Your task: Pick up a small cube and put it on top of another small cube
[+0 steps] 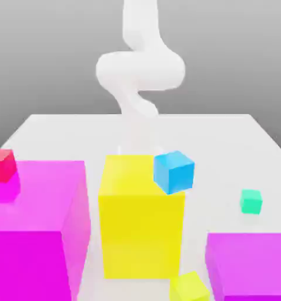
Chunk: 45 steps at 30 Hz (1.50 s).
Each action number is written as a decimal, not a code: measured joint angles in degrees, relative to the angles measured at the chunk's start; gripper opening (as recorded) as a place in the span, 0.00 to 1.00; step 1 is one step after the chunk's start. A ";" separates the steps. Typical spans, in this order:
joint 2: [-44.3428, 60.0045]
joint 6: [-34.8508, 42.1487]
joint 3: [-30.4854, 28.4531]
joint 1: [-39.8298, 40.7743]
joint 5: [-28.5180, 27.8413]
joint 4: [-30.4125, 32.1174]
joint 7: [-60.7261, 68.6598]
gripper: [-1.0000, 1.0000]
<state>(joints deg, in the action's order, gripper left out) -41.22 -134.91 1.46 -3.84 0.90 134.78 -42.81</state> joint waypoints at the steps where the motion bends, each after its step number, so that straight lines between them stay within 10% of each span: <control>1: 2.27 -1.51 0.74 -1.84 0.41 1.39 1.45 0.50; 21: 42.59 -28.36 19.36 -30.71 -3.44 25.93 18.72 0.50; 27: 55.21 -37.80 7.48 -39.83 -17.16 24.34 9.27 0.50; 28: 57.24 -39.47 5.04 -42.03 -18.29 23.90 8.36 0.00; 36: 56.49 -38.82 5.76 -41.38 -18.07 24.08 8.56 0.00; 45: 39.98 -22.74 10.98 -33.45 -2.03 24.11 22.73 0.00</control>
<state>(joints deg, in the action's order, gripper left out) -1.24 -157.65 12.44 -37.29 -1.14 158.89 -20.08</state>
